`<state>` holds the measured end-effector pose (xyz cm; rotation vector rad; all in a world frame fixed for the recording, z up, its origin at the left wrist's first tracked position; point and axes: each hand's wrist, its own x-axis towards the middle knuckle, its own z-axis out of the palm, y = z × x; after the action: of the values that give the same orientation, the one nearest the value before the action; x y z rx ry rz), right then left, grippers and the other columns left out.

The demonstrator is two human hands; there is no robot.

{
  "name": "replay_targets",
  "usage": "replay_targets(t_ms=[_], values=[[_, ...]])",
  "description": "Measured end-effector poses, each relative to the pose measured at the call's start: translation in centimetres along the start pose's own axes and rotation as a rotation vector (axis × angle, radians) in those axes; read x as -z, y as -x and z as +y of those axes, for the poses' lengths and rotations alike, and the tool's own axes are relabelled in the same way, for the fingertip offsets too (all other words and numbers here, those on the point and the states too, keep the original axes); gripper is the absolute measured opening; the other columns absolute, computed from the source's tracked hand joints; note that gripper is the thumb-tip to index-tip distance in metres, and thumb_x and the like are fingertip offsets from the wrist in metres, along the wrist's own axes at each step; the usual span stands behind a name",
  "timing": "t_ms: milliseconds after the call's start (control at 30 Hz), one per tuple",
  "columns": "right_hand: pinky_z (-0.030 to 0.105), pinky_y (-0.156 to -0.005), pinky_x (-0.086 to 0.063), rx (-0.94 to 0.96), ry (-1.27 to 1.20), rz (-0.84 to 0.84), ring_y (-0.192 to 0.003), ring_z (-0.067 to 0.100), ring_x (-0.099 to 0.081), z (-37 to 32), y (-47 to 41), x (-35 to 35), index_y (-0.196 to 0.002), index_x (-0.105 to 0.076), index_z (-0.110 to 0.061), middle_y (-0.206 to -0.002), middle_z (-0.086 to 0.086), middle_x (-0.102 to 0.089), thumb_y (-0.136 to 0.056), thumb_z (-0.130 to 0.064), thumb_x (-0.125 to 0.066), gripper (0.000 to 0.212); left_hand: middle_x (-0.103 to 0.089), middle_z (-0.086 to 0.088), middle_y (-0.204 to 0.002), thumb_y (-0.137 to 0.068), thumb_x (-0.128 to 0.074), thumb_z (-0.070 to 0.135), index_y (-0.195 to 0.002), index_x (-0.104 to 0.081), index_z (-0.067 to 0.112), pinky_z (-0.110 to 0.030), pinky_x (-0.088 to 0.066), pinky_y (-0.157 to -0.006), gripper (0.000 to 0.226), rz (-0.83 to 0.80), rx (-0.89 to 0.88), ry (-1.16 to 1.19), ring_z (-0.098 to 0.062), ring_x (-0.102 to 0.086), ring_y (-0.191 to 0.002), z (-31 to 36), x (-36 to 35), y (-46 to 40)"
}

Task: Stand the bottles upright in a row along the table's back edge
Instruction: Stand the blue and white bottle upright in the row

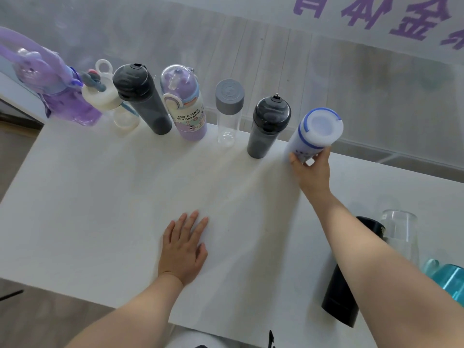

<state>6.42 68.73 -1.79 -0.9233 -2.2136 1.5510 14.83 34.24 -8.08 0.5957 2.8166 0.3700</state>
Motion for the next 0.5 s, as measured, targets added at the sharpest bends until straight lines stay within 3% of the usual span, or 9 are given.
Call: replay_targets(t_ms=[133,300,400,500], values=[[0.01,-0.081,-0.048,0.008,0.002,-0.005,-0.109,0.009,-0.054,-0.3,-0.5,-0.3,-0.136,-0.035,-0.018,-0.125,-0.005,-0.053,-0.081,-0.018,-0.076,0.068,-0.034,-0.002,-0.154,-0.085,-0.039,0.035,-0.146,-0.036,0.028,-0.049,-0.02,-0.115,0.062,-0.01,-0.004,0.003,-0.025,-0.025,-0.143,0.0,0.1,0.0],[0.039,-0.094,-0.051,-0.089,0.013,-0.109,-0.117,0.019,-0.054,-0.5,-0.4,0.6,-0.14,-0.028,-0.023,-0.133,-0.006,-0.049,-0.078,-0.028,-0.077,0.079,-0.033,-0.001,-0.155,-0.084,-0.038,0.035,-0.146,-0.035,0.029,-0.049,-0.019,-0.115,0.063,-0.048,0.002,0.002,-0.025,-0.026,-0.143,0.1,0.4,0.0],[0.034,-0.093,-0.043,-0.192,0.024,-0.146,-0.125,0.022,-0.046,-1.0,1.3,1.8,-0.148,-0.018,-0.029,-0.145,0.002,-0.038,-0.082,-0.031,-0.076,0.088,-0.033,-0.001,-0.155,-0.084,-0.038,0.035,-0.147,-0.033,0.028,-0.048,-0.018,-0.115,0.063,-0.081,0.006,0.006,-0.026,-0.026,-0.143,0.0,0.7,0.0],[0.031,-0.093,-0.039,-0.206,0.111,-0.151,-0.127,0.021,-0.043,-1.0,4.4,3.3,-0.151,-0.017,-0.025,-0.147,0.005,-0.038,-0.087,-0.028,-0.071,0.084,-0.033,-0.003,-0.154,-0.085,-0.037,0.034,-0.146,-0.034,0.027,-0.047,-0.016,-0.115,0.062,-0.1,0.0,0.008,-0.027,-0.027,-0.142,0.0,0.9,-0.1]])
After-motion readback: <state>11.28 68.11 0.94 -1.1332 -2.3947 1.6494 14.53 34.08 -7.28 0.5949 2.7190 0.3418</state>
